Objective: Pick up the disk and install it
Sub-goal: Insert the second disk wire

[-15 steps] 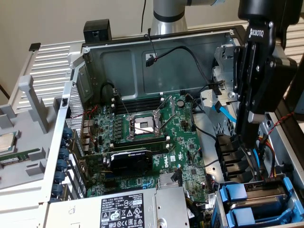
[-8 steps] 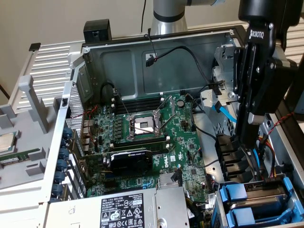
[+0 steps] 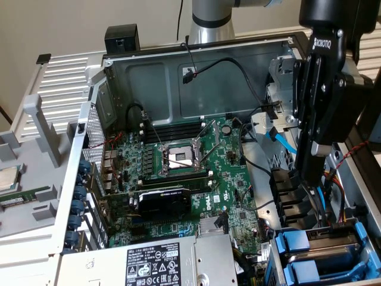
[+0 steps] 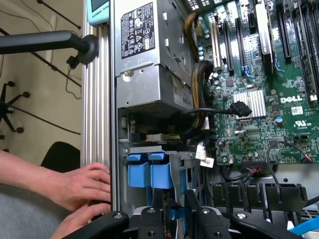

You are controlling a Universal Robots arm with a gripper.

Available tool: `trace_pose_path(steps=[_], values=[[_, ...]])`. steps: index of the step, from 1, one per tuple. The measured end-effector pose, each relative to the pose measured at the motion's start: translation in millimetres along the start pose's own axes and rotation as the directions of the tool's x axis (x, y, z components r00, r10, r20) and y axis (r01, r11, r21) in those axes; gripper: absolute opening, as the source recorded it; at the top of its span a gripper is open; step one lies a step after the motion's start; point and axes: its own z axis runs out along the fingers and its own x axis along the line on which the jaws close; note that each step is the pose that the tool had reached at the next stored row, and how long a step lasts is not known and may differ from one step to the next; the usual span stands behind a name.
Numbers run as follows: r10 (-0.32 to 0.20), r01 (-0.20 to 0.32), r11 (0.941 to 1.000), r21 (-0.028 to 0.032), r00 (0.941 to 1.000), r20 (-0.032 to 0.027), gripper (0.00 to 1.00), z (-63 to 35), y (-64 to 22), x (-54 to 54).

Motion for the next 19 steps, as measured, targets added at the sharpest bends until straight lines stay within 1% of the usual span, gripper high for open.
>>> trace_pose_path(steps=[6, 7, 8, 10, 19], values=[[-0.001, 0.001, 1.0, -0.0008, 1.0, -0.0002, 0.31, 0.0, 0.0, 0.0], [-0.001, 0.001, 1.0, -0.0009, 1.0, -0.0004, 0.29, 0.0, 0.0, 0.0], [-0.001, 0.001, 1.0, -0.0011, 1.0, -0.0007, 0.29, 0.0, -0.1, 0.0], [-0.001, 0.001, 1.0, -0.0012, 1.0, -0.0011, 0.16, -0.1, -0.3, 0.0], [-0.001, 0.001, 1.0, -0.0015, 1.0, -0.0011, 0.16, -0.1, -0.6, -0.1]])
